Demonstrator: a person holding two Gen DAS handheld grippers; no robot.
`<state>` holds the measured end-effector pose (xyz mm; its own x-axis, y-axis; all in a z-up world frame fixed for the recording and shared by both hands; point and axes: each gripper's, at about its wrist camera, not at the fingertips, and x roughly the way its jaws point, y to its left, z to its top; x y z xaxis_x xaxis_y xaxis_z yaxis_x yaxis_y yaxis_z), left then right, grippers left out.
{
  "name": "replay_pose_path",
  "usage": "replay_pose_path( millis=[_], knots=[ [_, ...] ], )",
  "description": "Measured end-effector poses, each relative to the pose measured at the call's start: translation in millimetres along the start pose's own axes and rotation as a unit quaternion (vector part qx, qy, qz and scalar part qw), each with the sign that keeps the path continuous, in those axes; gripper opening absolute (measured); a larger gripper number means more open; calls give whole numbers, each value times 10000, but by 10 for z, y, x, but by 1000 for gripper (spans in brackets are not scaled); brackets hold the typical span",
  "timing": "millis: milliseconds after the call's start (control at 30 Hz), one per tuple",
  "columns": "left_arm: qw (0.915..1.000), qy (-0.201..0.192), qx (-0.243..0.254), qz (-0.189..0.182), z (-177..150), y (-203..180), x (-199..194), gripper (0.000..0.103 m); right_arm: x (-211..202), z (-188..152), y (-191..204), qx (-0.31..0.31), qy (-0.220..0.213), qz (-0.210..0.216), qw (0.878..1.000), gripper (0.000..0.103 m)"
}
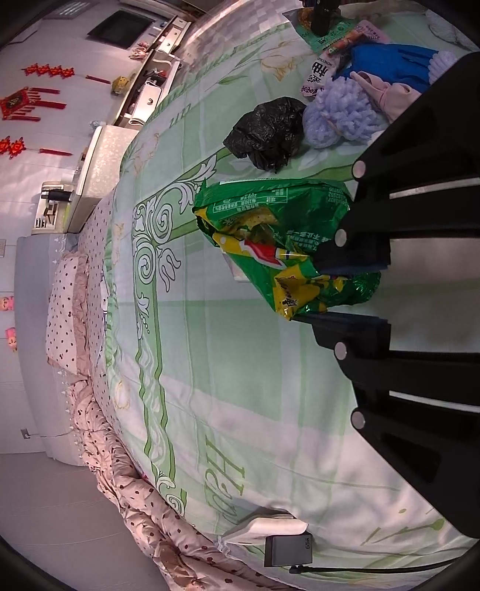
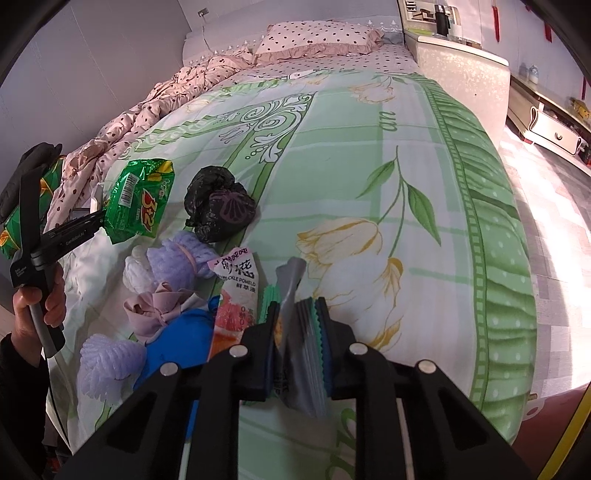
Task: Collect trash
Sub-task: 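Grasp the grey snack packet with the right tool, then carry both items over the yellow bin and open both tools to drop them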
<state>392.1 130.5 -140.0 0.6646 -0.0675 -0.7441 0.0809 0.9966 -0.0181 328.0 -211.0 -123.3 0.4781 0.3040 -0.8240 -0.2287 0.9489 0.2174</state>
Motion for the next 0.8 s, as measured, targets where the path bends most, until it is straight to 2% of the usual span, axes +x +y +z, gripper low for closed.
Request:
replay_pose_path(
  millis=[367, 533, 800],
  knots=[
    [9991, -369, -222, -23, -75, -46, -739, 16, -715, -39, 138, -98, -587, -35, 9982, 16],
    [9975, -656, -257, -101, -97, -210, -1215, 16, -1145, -126, 181, -102, -886, -34, 9960, 16],
    [9927, -1167, -206, -244, -48, -678, -1948, 16, -1887, -325, 131, -72, -1435, -69, 9896, 16]
  ],
)
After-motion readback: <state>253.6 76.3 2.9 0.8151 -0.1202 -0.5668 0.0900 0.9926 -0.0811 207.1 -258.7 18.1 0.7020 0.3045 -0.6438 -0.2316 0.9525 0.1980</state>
